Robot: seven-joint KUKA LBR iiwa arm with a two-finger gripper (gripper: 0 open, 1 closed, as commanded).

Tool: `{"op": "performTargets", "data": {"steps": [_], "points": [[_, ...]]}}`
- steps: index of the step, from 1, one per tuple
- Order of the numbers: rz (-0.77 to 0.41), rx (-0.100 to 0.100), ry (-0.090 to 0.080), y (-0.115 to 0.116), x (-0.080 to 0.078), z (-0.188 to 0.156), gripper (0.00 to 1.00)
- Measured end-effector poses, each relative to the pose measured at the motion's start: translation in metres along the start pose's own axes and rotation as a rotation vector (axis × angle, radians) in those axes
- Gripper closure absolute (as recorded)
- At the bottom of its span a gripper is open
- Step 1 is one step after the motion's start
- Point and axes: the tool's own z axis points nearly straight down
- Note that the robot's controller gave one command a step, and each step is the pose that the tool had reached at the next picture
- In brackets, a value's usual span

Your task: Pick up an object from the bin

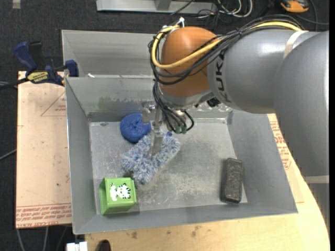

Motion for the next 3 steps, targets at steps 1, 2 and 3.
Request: {"op": "performTargets", "data": {"steps": [1,2,3], "points": [[-0.111,0.001,0.004,-0.023,0.0,0.025,0.0],[-0.26,0.0,-0.001,-0.043,0.016,0.05,0.0],[-0.428,0.001,-0.002,-0.006,0.017,0.086,1.0]]}}
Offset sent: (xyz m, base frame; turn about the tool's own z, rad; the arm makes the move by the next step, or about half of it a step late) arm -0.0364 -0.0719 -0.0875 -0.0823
